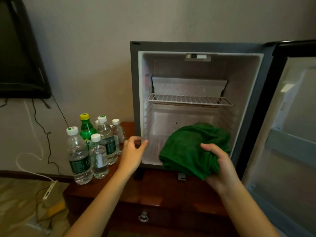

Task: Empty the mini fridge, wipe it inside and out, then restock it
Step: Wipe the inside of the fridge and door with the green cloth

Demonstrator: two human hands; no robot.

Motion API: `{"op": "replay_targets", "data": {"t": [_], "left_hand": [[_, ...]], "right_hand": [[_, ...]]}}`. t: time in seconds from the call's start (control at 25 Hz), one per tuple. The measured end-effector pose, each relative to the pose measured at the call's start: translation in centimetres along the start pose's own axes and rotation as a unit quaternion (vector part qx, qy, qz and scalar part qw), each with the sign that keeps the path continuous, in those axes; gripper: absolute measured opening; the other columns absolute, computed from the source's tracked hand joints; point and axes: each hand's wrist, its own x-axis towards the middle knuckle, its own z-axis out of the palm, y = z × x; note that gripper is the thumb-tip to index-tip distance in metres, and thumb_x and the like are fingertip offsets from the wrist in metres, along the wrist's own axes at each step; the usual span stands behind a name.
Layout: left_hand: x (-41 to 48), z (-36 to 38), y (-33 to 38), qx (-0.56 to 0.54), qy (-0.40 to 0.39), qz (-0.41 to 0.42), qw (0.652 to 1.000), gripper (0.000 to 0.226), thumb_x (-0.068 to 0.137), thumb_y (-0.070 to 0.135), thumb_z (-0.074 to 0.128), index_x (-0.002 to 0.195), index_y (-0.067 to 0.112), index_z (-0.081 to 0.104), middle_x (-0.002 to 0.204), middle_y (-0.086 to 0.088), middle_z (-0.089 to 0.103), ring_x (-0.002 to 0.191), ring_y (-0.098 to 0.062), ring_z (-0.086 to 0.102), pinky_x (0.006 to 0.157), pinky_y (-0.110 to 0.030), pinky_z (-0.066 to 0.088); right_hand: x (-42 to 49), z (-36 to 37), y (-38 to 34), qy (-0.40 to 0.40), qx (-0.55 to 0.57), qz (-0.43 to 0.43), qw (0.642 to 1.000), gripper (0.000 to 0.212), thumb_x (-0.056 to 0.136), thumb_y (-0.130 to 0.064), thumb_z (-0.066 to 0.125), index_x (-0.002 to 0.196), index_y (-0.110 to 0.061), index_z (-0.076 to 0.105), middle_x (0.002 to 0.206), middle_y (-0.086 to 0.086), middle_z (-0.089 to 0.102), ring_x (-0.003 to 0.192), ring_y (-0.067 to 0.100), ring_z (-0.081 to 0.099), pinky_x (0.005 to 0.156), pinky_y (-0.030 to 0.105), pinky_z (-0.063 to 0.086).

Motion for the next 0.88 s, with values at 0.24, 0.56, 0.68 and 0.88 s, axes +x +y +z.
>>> {"op": "replay_targets", "data": {"t": [0.24,0.56,0.68,0.88], "left_hand": [[6.3,0.6,-1.5,-0.051,0.055,0.02,0.997,0.091,0.077,0.072,0.052,0.147,0.019,0.026,0.148,-0.004,0.035,0.133,-0.022,0.038,0.11,-0.046,0.034],[10.8,4.2,-2.0,-0.101,0.209,0.18,0.956,0.054,0.096,0.051,0.036,0.11,0.002,0.054,0.098,-0.008,0.055,0.092,-0.009,0.051,0.086,-0.013,0.041],[11.4,4.4,-2.4,-0.118,0.208,0.179,0.954,0.047,0.096,0.031,0.039,0.115,-0.011,0.05,0.106,-0.018,0.058,0.099,-0.014,0.054,0.09,-0.011,0.042],[10.8,4.5,-2.0,-0.112,0.212,0.153,0.959,0.041,0.097,0.017,0.039,0.117,-0.018,0.046,0.112,-0.03,0.055,0.102,-0.025,0.052,0.086,-0.008,0.039]], "right_hand": [[7.0,0.8,3.9,0.18,-0.155,-0.036,0.971,0.01,0.088,-0.006,0.061,0.098,-0.01,0.062,0.094,0.005,0.065,0.093,0.024,0.062,0.093,0.043,0.049],[21.9,7.6,8.9,0.0,-0.251,-0.159,0.955,0.031,0.091,0.007,0.046,0.079,-0.02,0.051,0.08,0.0,0.053,0.081,0.013,0.053,0.072,0.016,0.045],[25.9,6.7,9.7,0.028,-0.204,-0.16,0.965,0.022,0.094,0.001,0.044,0.092,-0.017,0.057,0.093,0.006,0.058,0.093,0.018,0.054,0.087,0.03,0.047],[21.8,5.7,12.3,0.025,-0.22,-0.106,0.969,0.017,0.093,-0.004,0.046,0.081,-0.012,0.056,0.076,0.001,0.055,0.071,0.006,0.056,0.065,0.018,0.046]]}}
